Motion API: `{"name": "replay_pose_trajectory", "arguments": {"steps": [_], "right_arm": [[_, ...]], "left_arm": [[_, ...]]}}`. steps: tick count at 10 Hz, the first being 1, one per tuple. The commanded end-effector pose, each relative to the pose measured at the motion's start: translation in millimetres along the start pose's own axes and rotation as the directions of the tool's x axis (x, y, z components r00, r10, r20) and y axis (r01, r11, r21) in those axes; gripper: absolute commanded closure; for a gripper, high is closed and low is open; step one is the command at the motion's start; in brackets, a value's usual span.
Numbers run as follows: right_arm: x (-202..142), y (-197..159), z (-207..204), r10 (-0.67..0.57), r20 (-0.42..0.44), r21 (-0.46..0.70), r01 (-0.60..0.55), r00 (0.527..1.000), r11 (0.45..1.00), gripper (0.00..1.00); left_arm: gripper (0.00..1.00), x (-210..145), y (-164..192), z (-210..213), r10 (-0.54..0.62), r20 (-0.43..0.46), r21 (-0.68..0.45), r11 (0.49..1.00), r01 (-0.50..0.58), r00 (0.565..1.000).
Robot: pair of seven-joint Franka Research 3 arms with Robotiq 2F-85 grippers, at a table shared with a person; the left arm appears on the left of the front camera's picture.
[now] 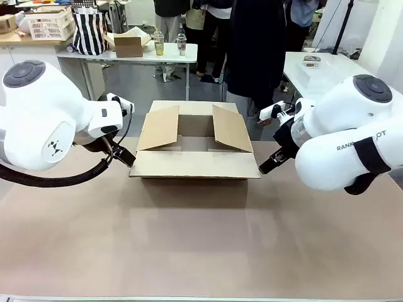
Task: Pack the gift set into the box.
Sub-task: Place both hands on the side flaps of the Package Box and spread them outward.
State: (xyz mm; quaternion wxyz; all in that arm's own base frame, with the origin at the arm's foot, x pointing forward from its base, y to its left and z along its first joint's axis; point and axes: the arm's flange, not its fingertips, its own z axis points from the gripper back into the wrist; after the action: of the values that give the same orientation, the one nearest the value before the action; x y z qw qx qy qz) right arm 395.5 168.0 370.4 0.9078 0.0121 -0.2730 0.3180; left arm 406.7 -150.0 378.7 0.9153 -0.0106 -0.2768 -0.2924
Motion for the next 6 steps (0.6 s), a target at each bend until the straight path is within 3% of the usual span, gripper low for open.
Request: {"name": "replay_pose_trajectory", "arguments": {"steps": [1, 6], "right_arm": [[0.4, 0.2, 0.3, 0.001, 0.003, -0.001, -0.001, 1.000, 1.000, 0.00], [0.4, 0.2, 0.3, 0.001, 0.003, -0.001, -0.001, 1.000, 1.000, 0.00]], "left_arm": [[0.00, 0.5, -0.2, 0.5, -0.001, 0.002, 0.000, 1.000, 0.001, 1.000], [0.00, 0.5, -0.2, 0.5, -0.001, 0.002, 0.000, 1.000, 0.001, 1.000]]}}
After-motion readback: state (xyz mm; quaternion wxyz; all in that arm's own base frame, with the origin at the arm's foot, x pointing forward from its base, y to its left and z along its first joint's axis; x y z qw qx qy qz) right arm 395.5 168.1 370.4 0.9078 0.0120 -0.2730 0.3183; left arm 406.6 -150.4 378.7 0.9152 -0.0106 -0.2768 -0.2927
